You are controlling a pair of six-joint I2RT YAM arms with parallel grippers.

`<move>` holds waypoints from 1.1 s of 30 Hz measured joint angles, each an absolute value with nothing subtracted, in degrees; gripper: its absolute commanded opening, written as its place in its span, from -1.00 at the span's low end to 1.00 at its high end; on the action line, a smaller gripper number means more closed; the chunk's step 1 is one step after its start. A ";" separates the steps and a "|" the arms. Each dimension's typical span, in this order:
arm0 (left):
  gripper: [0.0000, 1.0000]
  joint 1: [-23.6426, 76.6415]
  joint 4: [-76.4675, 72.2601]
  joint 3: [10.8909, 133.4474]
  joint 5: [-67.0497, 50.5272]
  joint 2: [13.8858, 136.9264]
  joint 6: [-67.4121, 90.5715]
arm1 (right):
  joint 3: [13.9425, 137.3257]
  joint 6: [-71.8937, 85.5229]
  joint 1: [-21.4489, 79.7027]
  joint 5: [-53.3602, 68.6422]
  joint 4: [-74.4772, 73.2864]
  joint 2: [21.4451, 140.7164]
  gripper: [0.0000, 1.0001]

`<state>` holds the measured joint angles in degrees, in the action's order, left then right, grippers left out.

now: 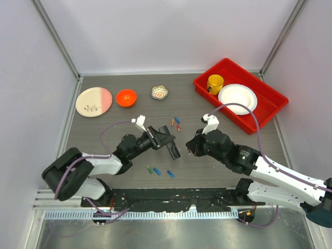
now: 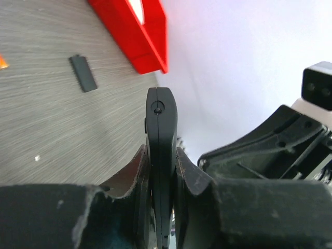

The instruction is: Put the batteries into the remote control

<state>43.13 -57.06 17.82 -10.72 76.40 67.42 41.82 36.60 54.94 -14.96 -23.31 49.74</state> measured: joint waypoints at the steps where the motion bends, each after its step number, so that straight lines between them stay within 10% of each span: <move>1: -1.00 42.89 -60.60 17.87 -11.22 78.59 68.82 | 41.82 35.83 55.75 -15.11 -22.87 49.19 -0.99; 33: -1.00 41.50 -73.91 29.12 -21.21 92.03 81.12 | 43.42 18.17 65.98 -29.52 -5.85 51.33 -0.99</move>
<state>41.50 -73.91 29.12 -21.21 92.03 81.12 43.42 18.17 65.98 -29.52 -5.85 51.33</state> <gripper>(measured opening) 0.216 0.059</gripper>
